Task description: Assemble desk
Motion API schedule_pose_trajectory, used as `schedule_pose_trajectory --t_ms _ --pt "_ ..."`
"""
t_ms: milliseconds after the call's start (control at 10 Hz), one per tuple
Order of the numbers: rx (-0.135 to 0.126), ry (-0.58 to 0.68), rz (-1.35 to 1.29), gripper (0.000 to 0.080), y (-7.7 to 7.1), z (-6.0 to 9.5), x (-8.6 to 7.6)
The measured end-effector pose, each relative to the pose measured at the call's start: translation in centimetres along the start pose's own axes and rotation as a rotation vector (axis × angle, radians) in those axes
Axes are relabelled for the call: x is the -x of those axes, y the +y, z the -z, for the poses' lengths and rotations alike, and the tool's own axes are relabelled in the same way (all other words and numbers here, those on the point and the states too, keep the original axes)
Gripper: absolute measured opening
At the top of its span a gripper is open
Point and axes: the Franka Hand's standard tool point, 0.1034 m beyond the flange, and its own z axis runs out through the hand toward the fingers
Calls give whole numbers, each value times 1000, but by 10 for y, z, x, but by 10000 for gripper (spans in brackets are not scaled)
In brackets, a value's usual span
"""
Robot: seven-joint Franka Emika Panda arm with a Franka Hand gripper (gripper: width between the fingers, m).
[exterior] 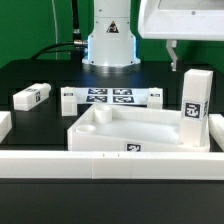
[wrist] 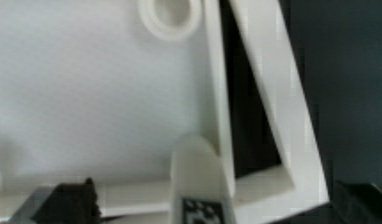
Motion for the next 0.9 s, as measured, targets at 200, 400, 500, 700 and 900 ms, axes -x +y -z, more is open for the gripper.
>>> schedule_pose_trajectory --t_ms 200,400,500,700,900 --pt "10 -14 -4 649 11 -6 12" --pt "9 -13 -3 649 10 -6 12" --pt "4 -3 14 649 12 -7 11" --pt "-6 28 65 649 38 -22 36" --pt "1 54 114 649 60 -39 51"
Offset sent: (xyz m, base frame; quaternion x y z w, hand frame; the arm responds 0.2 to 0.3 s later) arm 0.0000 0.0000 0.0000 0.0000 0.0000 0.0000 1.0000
